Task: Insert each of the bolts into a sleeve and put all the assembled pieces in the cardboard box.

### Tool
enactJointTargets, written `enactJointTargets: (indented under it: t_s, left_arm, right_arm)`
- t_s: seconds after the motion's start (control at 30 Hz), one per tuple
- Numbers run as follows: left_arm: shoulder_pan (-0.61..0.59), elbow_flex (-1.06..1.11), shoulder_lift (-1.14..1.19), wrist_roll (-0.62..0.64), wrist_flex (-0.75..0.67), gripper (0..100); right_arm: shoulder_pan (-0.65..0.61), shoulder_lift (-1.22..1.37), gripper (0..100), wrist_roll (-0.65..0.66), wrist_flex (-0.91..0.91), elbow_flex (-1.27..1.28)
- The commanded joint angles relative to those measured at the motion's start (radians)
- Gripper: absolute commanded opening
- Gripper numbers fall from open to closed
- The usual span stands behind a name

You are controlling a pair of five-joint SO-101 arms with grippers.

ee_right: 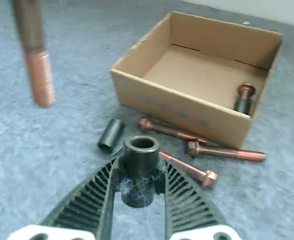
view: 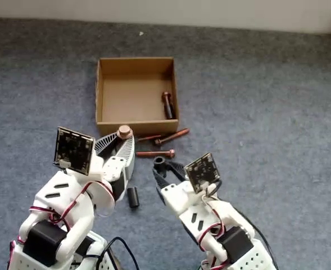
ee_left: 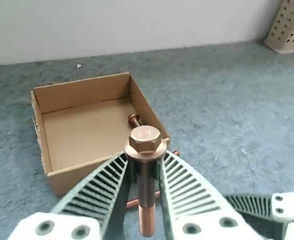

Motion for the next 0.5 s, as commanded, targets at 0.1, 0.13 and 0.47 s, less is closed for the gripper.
enactJointTargets:
  t_s: [0.1,0.13,0.47]
  left_arm:
    - [-0.002,-0.010,-0.008,0.104,-0.098,0]
    - [-0.002,-0.010,-0.008,0.115,-0.098,0]
    - [0.025,-0.002,-0.008,0.158,-0.094,0]
  right_arm:
    - [-0.102,-0.018,0.4,0.012,-0.081,-0.010]
    - [-0.114,-0.018,0.4,0.023,-0.096,-0.010]
    - [-0.139,-0.018,0.4,0.118,-0.180,-0.010]
